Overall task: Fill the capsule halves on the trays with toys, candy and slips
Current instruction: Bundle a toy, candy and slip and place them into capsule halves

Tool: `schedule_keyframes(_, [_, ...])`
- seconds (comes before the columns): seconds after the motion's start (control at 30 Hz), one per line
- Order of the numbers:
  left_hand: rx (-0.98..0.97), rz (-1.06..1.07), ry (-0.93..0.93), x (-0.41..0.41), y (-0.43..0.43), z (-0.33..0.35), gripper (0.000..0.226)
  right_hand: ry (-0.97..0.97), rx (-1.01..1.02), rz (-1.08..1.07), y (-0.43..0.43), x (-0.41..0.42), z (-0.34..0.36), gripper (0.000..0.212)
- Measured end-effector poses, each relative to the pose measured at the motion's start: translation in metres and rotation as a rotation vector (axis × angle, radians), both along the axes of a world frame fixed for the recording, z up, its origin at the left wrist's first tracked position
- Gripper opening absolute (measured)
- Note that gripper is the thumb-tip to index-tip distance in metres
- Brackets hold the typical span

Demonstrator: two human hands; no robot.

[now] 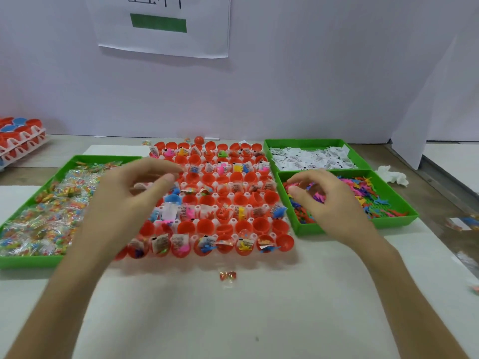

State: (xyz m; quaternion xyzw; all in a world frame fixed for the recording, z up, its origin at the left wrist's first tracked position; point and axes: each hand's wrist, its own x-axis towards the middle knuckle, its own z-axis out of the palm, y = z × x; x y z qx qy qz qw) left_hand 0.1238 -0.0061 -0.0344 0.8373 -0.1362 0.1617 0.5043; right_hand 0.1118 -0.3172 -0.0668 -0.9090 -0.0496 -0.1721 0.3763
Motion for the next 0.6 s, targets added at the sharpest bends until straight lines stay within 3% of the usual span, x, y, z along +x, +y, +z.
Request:
schedule_keyframes(0.17, [0.348,0.234,0.189,0.053,0.056,0.002,0.009,-0.09,0.067,-0.144,-0.014,0.006,-0.003,0.012])
schedule_keyframes(0.27, [0.507,0.395,0.269,0.081,0.08,-0.014,0.022,-0.143,0.09,-0.177,-0.012,0.007,-0.003,0.016])
schedule_keyframes(0.4, [0.458,0.43,0.381,0.094,0.089,-0.035,0.016,-0.146,0.092,-0.191,-0.01,0.007,-0.004,0.019])
schedule_keyframes(0.6, [0.424,0.488,0.231,0.09,0.083,-0.047,0.002,-0.152,0.1,-0.201,-0.008,0.01,-0.008,0.028])
